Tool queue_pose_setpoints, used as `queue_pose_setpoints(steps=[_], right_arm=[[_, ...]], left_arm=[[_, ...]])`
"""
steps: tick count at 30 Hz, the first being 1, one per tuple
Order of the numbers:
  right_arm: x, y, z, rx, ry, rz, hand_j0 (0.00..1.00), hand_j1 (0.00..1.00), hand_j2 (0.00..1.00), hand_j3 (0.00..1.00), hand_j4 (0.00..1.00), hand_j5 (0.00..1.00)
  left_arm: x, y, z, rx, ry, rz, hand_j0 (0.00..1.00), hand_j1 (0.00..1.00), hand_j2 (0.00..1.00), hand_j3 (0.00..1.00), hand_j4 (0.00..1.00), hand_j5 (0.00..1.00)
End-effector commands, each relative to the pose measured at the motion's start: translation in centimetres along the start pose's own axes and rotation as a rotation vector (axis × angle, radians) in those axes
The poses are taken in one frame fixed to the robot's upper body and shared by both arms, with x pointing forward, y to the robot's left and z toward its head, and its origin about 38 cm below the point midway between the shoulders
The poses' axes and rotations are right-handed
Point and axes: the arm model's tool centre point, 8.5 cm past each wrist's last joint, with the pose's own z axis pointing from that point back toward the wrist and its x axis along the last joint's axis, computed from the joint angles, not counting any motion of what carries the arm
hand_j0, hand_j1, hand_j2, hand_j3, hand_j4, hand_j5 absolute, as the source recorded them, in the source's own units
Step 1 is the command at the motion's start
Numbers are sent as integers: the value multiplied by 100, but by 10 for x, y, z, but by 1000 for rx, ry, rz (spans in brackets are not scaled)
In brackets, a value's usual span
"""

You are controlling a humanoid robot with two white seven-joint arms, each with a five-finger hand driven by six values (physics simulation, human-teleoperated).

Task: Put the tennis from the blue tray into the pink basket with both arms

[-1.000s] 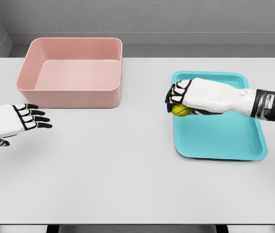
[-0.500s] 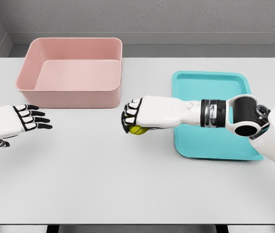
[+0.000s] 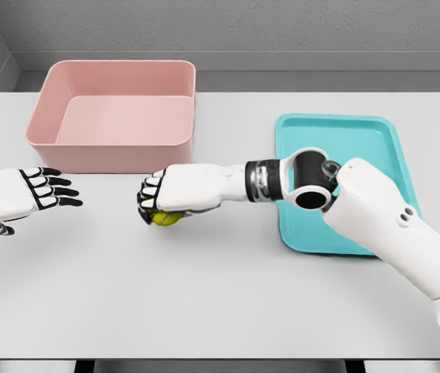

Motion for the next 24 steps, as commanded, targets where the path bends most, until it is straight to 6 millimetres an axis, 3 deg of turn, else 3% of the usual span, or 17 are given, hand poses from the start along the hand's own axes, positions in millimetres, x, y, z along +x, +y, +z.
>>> queue_pose_setpoints(steps=[1,11,15,22,24], right_arm=[[-3,5,-18,1,-2,-34,20,20,20,20,20,20],[5,5,-52,26,-36,-33,20,20,20,20,20,20],[-9,12,-53,54,1,-52,20,20,20,20,20,20],[-4,12,-61,60,-12,-47,21,21,21,21,21,21],[-4,13,-62,65,-14,-45,29,29,29,29,29,29]], left_arm=[[0,1,1,2,1,4,100,100,100,100,100,100],[-2,-5,5,-21,10,14,100,100,100,100,100,100],[-1,-7,5,-22,9,17,100,100,100,100,100,100],[-1,-7,5,-21,9,18,100,100,100,100,100,100],[-1,-7,5,-21,9,18,100,100,100,100,100,100]])
